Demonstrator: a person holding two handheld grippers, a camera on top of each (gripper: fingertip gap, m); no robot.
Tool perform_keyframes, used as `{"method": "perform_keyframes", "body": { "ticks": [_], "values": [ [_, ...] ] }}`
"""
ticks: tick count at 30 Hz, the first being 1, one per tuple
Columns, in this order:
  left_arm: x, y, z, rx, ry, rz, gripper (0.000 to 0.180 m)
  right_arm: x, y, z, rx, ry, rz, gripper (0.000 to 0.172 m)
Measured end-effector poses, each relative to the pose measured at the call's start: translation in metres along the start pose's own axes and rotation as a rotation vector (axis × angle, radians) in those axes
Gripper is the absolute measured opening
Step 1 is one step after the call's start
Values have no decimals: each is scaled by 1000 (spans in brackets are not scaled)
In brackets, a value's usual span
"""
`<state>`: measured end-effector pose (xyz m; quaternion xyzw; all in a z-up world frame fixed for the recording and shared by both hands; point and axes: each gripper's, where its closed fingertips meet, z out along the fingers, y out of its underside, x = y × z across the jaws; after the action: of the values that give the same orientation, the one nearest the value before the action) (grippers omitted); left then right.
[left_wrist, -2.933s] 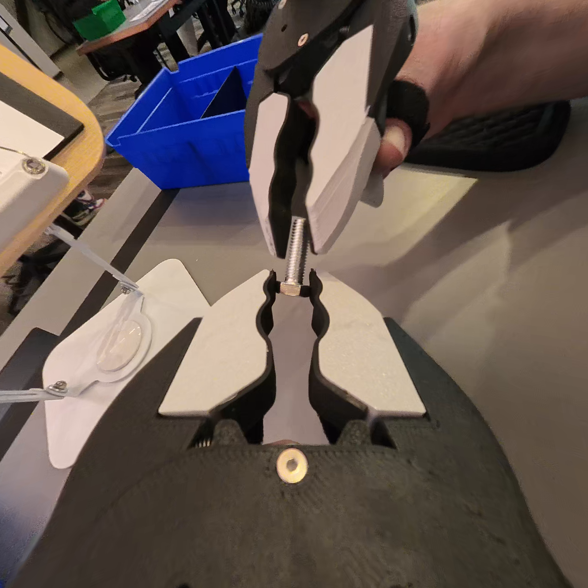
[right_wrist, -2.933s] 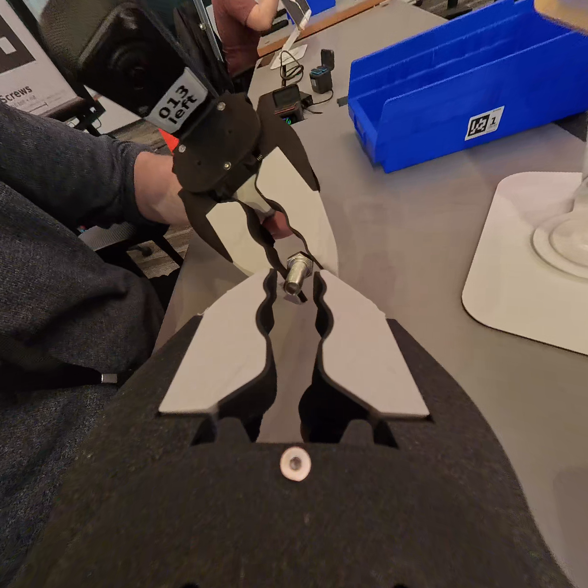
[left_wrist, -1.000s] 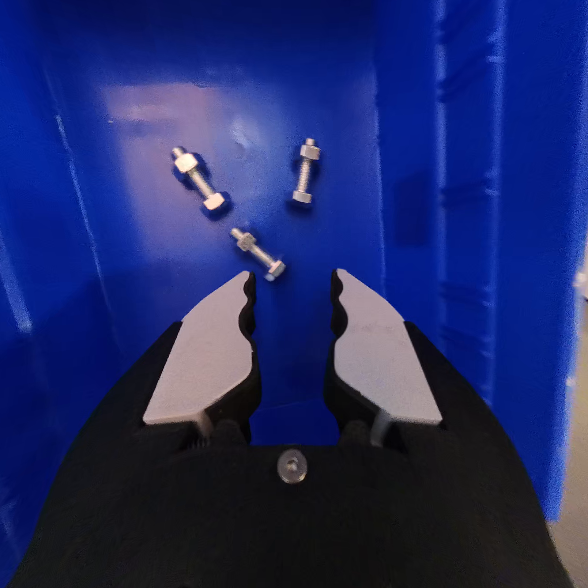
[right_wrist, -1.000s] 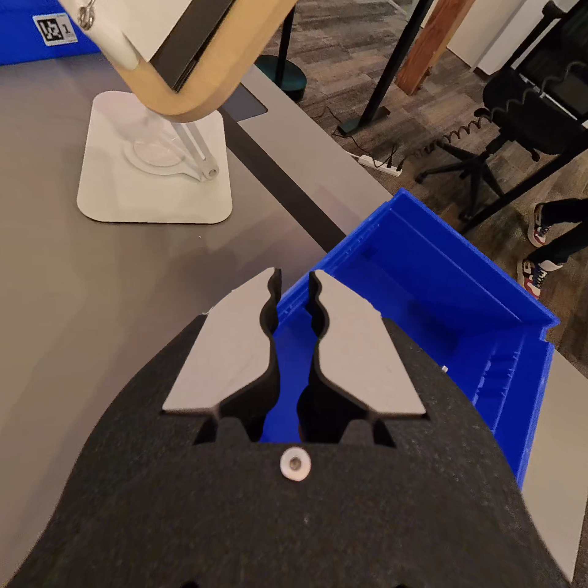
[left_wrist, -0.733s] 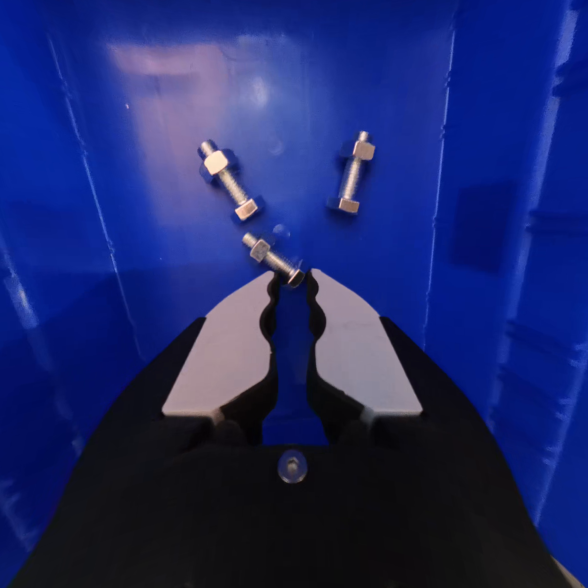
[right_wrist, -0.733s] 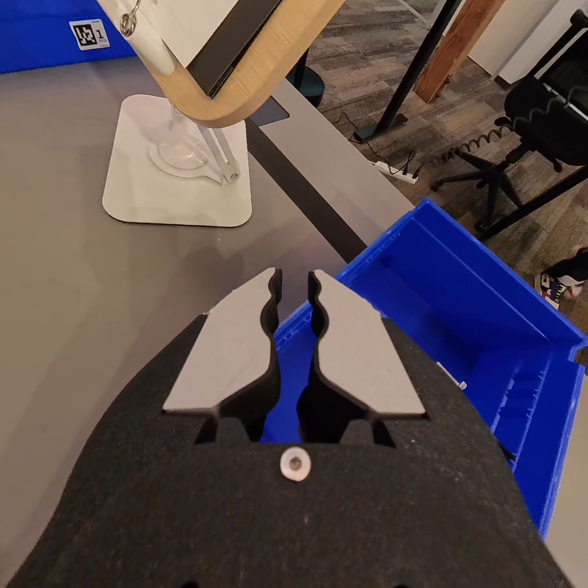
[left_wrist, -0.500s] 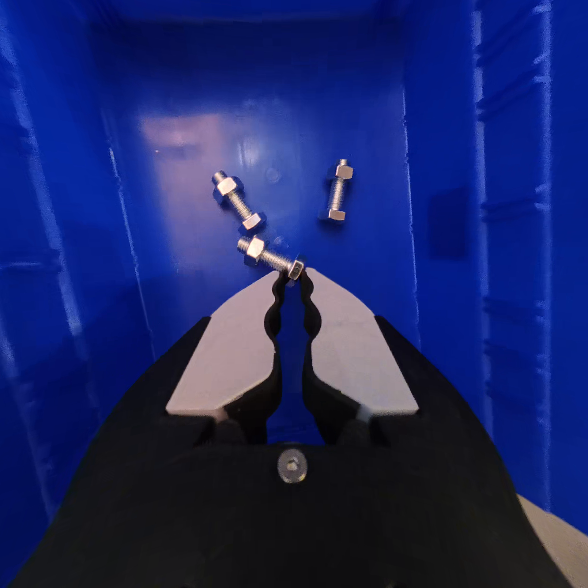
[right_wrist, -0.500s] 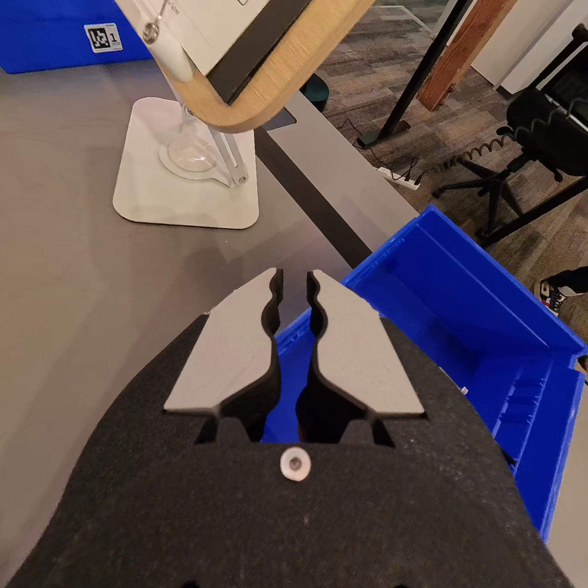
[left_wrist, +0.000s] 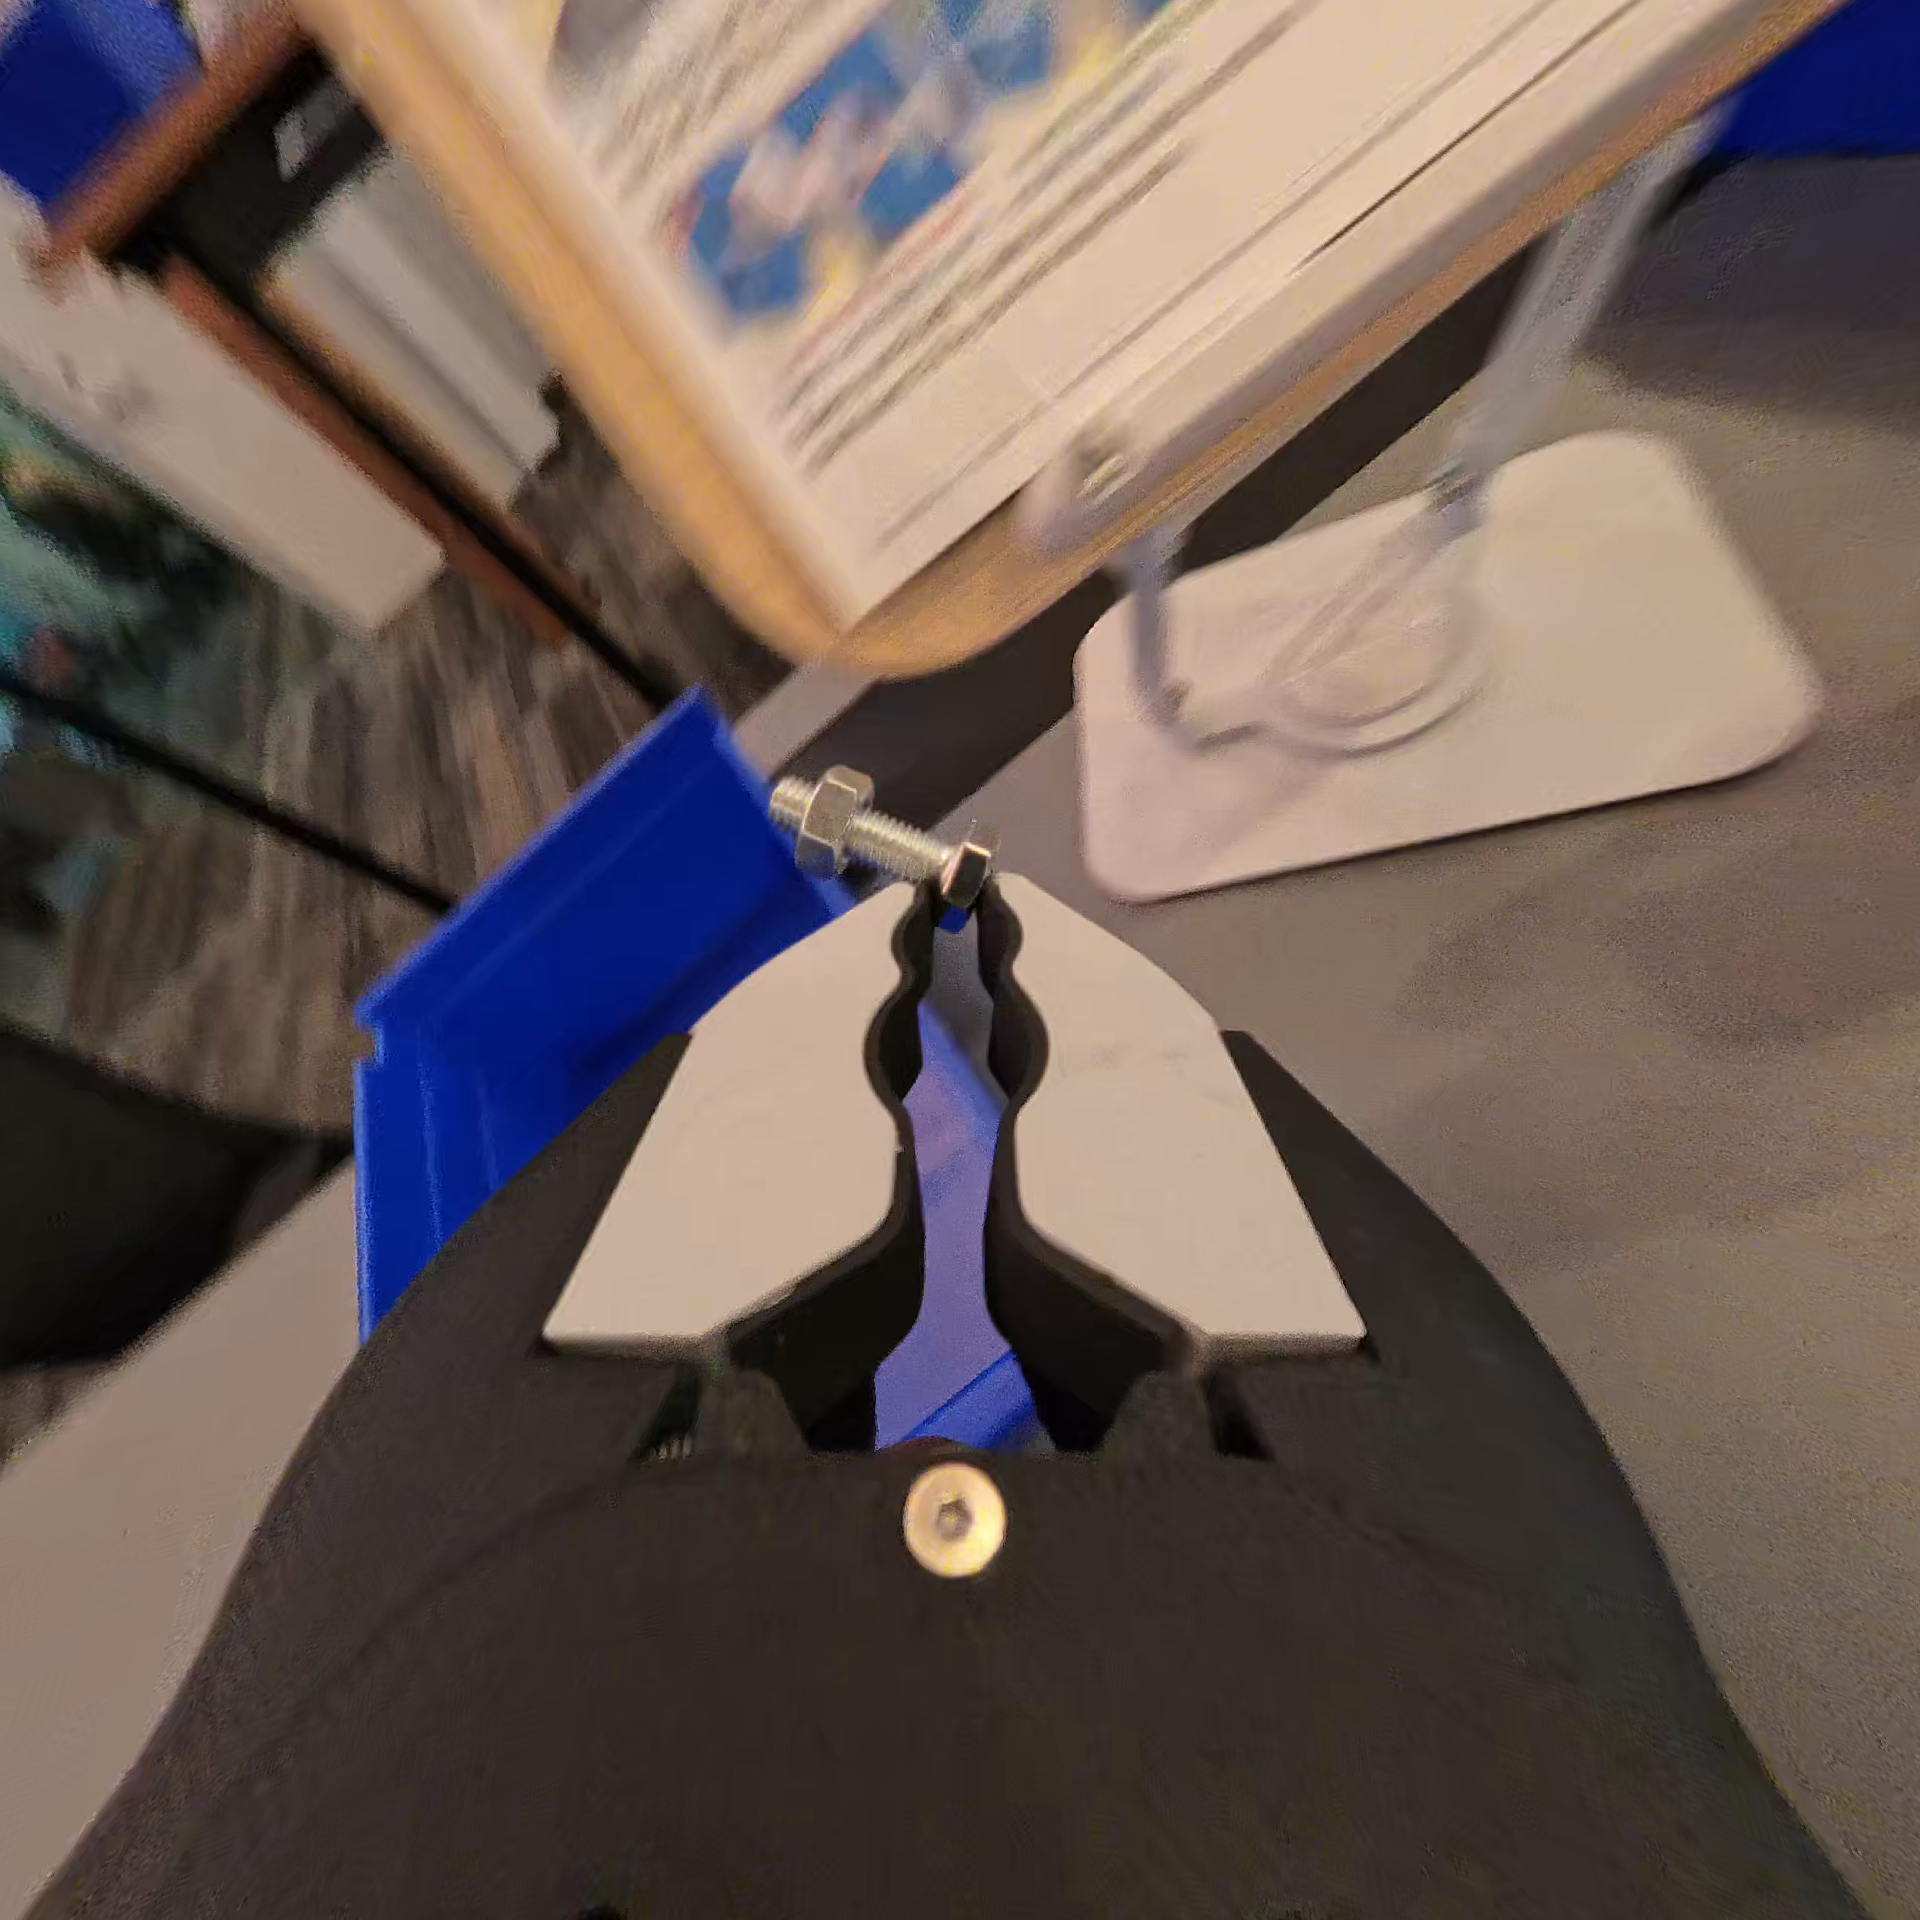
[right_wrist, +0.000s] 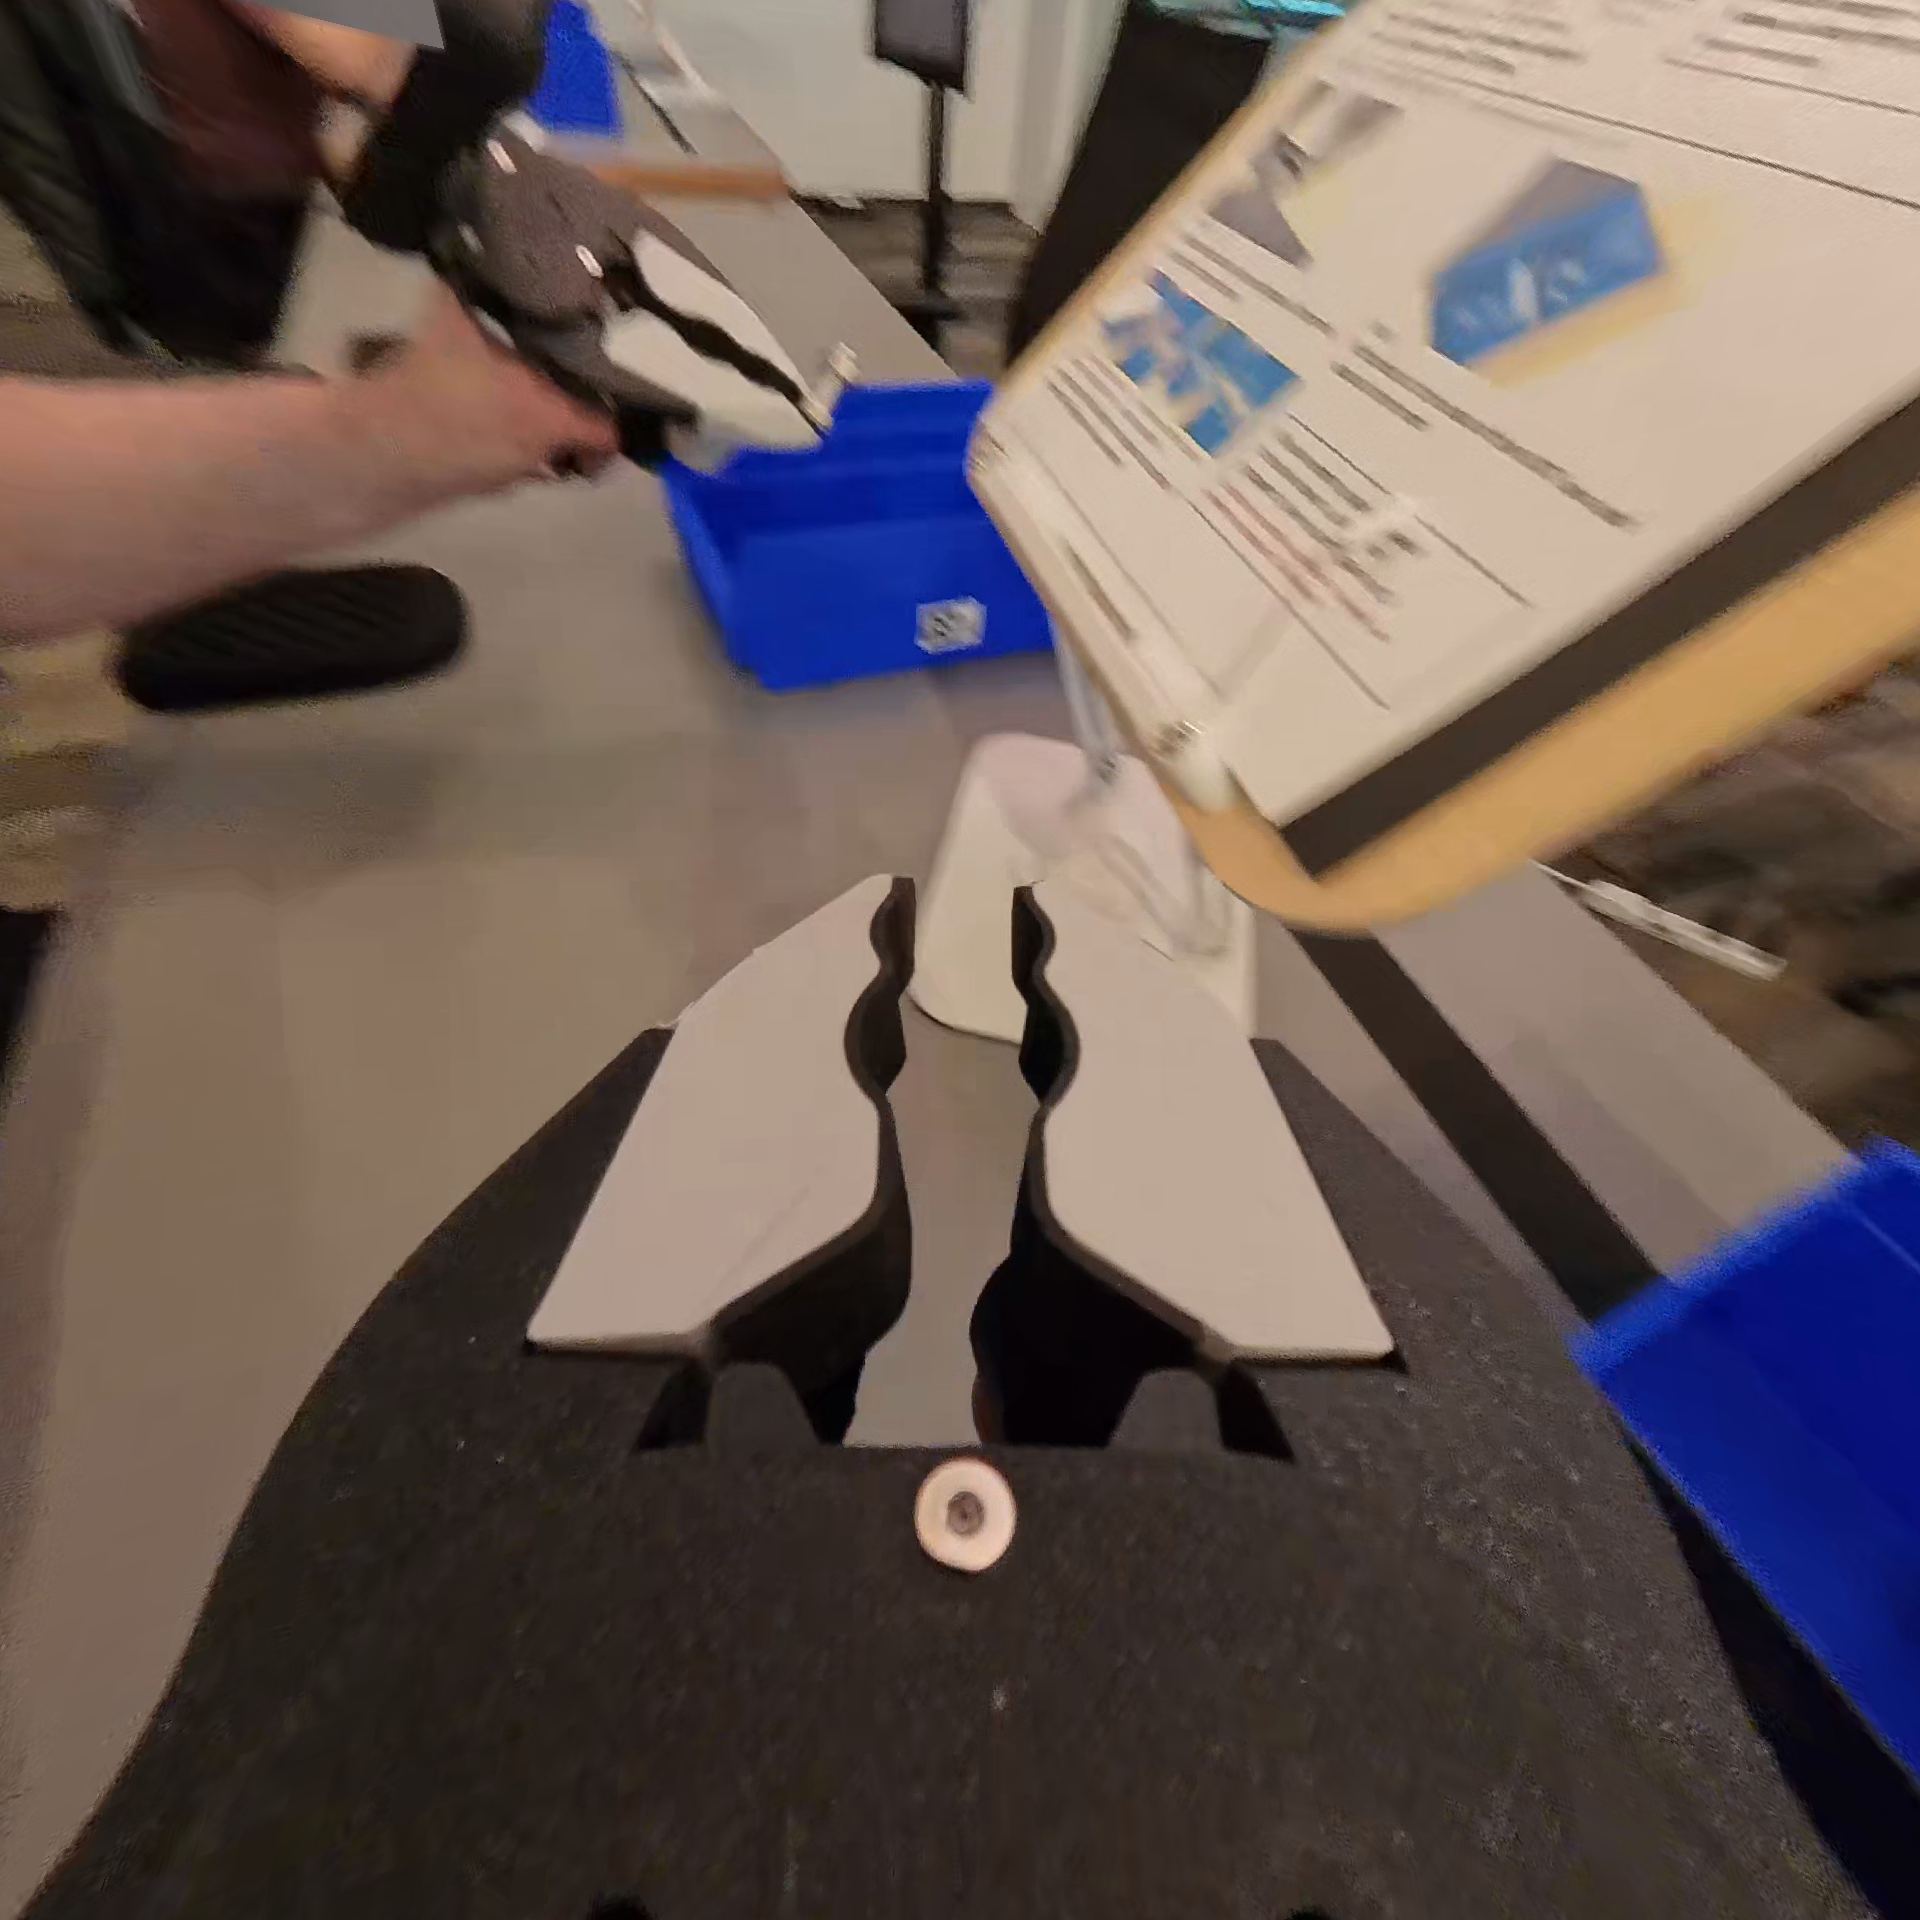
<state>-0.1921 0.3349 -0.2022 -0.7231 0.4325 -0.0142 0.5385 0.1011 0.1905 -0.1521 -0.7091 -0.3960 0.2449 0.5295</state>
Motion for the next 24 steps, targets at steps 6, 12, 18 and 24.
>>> {"method": "perform_keyframes", "body": {
  "ticks": [6,12,18,24],
  "values": [
    [125,-82,-34,228,87,315,8,-61,-28,59,167,-325,261,29],
    [190,-115,-52,344,132,458,8,-85,-27,97,186,-473,375,36],
    [205,-114,-47,342,134,508,8,-93,-31,97,245,-574,420,20],
    [199,-120,-43,390,149,394,14,-79,-32,94,302,-516,379,19]
  ]
}}
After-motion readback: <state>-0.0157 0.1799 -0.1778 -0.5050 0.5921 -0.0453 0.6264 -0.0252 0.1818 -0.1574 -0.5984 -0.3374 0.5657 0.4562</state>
